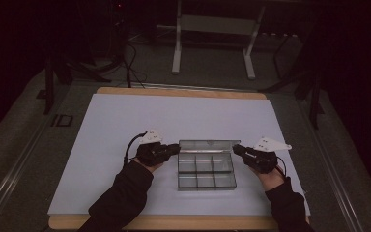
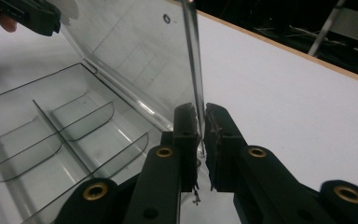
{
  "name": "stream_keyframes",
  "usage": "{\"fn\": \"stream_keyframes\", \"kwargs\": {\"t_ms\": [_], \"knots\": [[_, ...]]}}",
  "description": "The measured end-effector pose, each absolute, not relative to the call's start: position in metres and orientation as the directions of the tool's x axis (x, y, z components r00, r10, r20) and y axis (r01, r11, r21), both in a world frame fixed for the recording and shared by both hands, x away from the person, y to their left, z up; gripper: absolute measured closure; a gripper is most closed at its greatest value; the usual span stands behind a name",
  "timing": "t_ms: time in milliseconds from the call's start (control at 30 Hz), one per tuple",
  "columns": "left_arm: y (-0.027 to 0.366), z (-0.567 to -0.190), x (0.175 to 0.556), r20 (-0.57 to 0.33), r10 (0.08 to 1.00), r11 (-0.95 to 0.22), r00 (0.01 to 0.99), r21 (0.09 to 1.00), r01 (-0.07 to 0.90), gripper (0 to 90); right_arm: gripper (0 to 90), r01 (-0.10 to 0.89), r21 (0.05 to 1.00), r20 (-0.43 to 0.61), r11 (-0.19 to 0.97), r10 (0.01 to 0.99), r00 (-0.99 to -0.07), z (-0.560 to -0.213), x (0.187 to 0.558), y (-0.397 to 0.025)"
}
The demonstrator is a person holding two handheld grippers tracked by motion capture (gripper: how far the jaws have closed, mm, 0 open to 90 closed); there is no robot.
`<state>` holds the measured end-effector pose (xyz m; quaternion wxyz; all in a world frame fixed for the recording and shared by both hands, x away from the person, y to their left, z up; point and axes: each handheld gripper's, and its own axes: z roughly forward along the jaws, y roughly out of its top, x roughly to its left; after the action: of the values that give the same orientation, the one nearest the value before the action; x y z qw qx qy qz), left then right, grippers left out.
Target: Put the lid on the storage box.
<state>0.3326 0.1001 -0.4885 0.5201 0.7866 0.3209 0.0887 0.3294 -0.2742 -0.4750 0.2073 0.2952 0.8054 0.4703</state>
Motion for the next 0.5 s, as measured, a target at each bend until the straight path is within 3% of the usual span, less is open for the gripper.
{"fn": "stream_keyframes", "kwargs": {"t_ms": [500], "knots": [[0.099, -0.493, 0.318, -0.128, 0.582, -0.321, 0.803, 0.871, 0.372, 82.2, 83.8, 0.271, 0.872, -0.057, 0.408, 0.634, -0.772, -0.482, 0.318, -0.281]]}}
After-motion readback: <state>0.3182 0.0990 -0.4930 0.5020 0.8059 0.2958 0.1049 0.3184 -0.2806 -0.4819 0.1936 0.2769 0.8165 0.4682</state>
